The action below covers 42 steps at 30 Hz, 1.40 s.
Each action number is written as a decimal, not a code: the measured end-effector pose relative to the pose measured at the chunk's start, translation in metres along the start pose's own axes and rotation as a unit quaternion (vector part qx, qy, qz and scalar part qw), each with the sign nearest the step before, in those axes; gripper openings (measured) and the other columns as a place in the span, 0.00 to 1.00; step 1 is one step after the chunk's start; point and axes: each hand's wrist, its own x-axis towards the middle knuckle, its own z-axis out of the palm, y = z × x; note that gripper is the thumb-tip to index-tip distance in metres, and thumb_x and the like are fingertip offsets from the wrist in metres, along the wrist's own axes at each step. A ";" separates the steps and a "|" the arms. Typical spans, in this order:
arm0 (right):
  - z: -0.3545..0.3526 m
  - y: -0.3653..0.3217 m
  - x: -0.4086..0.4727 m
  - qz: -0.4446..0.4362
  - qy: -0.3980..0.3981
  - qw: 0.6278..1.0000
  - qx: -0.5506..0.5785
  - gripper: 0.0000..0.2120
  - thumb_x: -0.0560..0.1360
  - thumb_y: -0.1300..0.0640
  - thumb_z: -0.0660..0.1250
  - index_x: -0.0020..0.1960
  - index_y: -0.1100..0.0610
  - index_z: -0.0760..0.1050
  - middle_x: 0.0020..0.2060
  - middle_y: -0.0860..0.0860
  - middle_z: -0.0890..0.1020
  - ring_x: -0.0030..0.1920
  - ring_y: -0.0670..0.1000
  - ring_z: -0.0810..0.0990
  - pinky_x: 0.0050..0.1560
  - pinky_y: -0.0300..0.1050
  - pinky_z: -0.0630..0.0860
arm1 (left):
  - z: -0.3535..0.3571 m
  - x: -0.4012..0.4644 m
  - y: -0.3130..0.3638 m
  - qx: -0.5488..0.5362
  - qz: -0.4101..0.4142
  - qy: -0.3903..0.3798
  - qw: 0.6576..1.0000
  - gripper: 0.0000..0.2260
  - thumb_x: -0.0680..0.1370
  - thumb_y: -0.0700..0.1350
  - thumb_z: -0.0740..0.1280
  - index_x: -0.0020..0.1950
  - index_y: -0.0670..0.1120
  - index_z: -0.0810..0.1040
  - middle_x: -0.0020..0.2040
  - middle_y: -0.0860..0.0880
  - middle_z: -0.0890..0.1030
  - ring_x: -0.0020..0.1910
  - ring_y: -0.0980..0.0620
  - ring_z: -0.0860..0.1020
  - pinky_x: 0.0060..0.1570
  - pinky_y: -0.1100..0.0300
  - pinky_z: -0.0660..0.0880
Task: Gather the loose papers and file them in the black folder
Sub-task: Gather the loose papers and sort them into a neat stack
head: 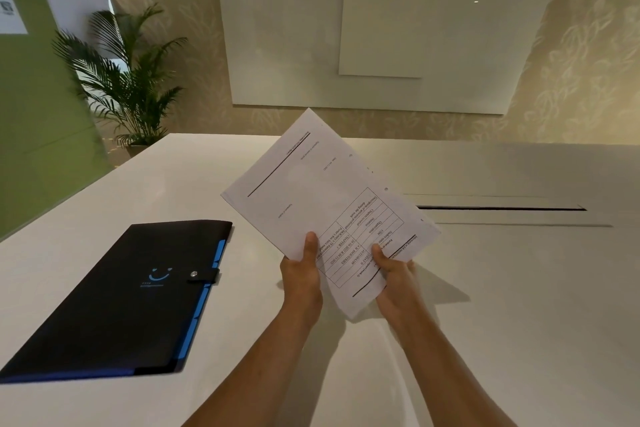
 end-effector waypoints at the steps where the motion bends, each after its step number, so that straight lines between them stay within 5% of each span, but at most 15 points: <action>1: 0.000 -0.002 0.001 -0.004 0.003 1.000 -0.004 0.16 0.75 0.70 0.67 0.57 0.55 0.81 0.55 0.57 0.86 0.54 0.59 0.85 0.49 0.58 0.83 | -0.002 0.001 0.001 -0.003 -0.003 -0.016 1.000 0.17 0.77 0.49 0.69 0.63 0.44 0.76 0.53 0.50 0.85 0.53 0.50 0.83 0.57 0.48 0.78; 5: -0.008 -0.022 0.012 -0.043 0.019 0.995 -0.085 0.15 0.74 0.69 0.70 0.55 0.55 0.82 0.52 0.54 0.87 0.52 0.56 0.86 0.48 0.54 0.84 | -0.014 0.012 0.012 -0.017 0.007 -0.088 0.996 0.20 0.74 0.42 0.73 0.65 0.46 0.76 0.60 0.46 0.82 0.61 0.45 0.79 0.62 0.46 0.73; 9: -0.028 -0.055 0.028 -0.090 -0.006 0.979 -0.181 0.13 0.74 0.68 0.70 0.50 0.52 0.86 0.51 0.54 0.87 0.52 0.57 0.86 0.48 0.54 0.83 | -0.026 0.039 0.050 -0.045 0.039 -0.024 0.998 0.19 0.72 0.36 0.73 0.62 0.43 0.77 0.57 0.42 0.82 0.57 0.43 0.80 0.55 0.48 0.77; 12: -0.041 -0.075 0.033 -0.098 -0.056 0.972 -0.206 0.14 0.75 0.68 0.69 0.52 0.51 0.86 0.53 0.56 0.86 0.53 0.58 0.86 0.48 0.53 0.83 | -0.037 0.060 0.083 0.083 0.054 -0.031 0.995 0.12 0.73 0.40 0.73 0.54 0.47 0.78 0.49 0.44 0.84 0.50 0.43 0.81 0.42 0.54 0.79; 16: -0.046 -0.084 0.039 -0.084 -0.091 0.958 -0.258 0.13 0.75 0.69 0.69 0.52 0.55 0.85 0.53 0.58 0.86 0.54 0.61 0.85 0.51 0.60 0.82 | -0.041 0.070 0.109 0.279 0.025 -0.172 0.944 0.19 0.72 0.52 0.74 0.60 0.50 0.77 0.52 0.50 0.85 0.52 0.46 0.83 0.51 0.48 0.79; 19: -0.039 -0.086 0.043 -0.074 -0.107 0.943 -0.308 0.12 0.75 0.70 0.69 0.52 0.57 0.84 0.51 0.59 0.86 0.53 0.63 0.85 0.54 0.65 0.80 | -0.032 0.067 0.110 0.314 0.058 -0.238 0.917 0.18 0.74 0.51 0.72 0.63 0.49 0.76 0.56 0.50 0.83 0.53 0.49 0.82 0.51 0.51 0.80; 23: -0.025 -0.092 0.047 -0.106 -0.091 0.921 -0.364 0.10 0.75 0.67 0.70 0.53 0.56 0.84 0.49 0.55 0.87 0.50 0.57 0.86 0.53 0.63 0.81 | -0.026 0.063 0.103 0.297 0.134 -0.152 0.933 0.15 0.77 0.47 0.69 0.63 0.47 0.76 0.56 0.50 0.83 0.52 0.50 0.82 0.51 0.50 0.80; 29: -0.007 -0.088 0.044 -0.196 -0.057 0.906 -0.371 0.11 0.73 0.62 0.74 0.51 0.47 0.82 0.47 0.46 0.88 0.48 0.50 0.87 0.44 0.48 0.84 | -0.015 0.054 0.091 0.269 0.258 -0.051 0.926 0.10 0.78 0.47 0.68 0.58 0.50 0.73 0.52 0.56 0.80 0.47 0.57 0.81 0.38 0.66 0.79; 32: -0.017 -0.071 0.037 -0.174 -0.044 0.909 -0.376 0.15 0.69 0.61 0.74 0.51 0.45 0.80 0.46 0.44 0.87 0.47 0.48 0.86 0.42 0.42 0.83 | -0.031 0.049 0.071 0.274 0.239 -0.032 0.931 0.11 0.76 0.47 0.71 0.54 0.54 0.71 0.50 0.58 0.79 0.46 0.62 0.81 0.35 0.70 0.77; 37: -0.033 -0.052 0.034 -0.138 -0.030 0.932 -0.335 0.21 0.63 0.60 0.72 0.56 0.52 0.77 0.52 0.52 0.86 0.53 0.55 0.85 0.47 0.51 0.83 | -0.053 0.045 0.046 0.249 0.173 -0.033 0.952 0.18 0.73 0.42 0.73 0.52 0.60 0.69 0.53 0.57 0.78 0.51 0.57 0.80 0.40 0.65 0.81; 42: -0.021 -0.064 0.032 -0.253 -0.013 0.903 -0.347 0.36 0.67 0.62 0.72 0.68 0.40 0.62 0.51 0.49 0.77 0.47 0.44 0.83 0.38 0.36 0.80 | -0.042 0.048 0.063 0.270 0.241 -0.048 0.931 0.31 0.73 0.43 0.73 0.67 0.59 0.59 0.61 0.52 0.73 0.58 0.54 0.77 0.41 0.67 0.79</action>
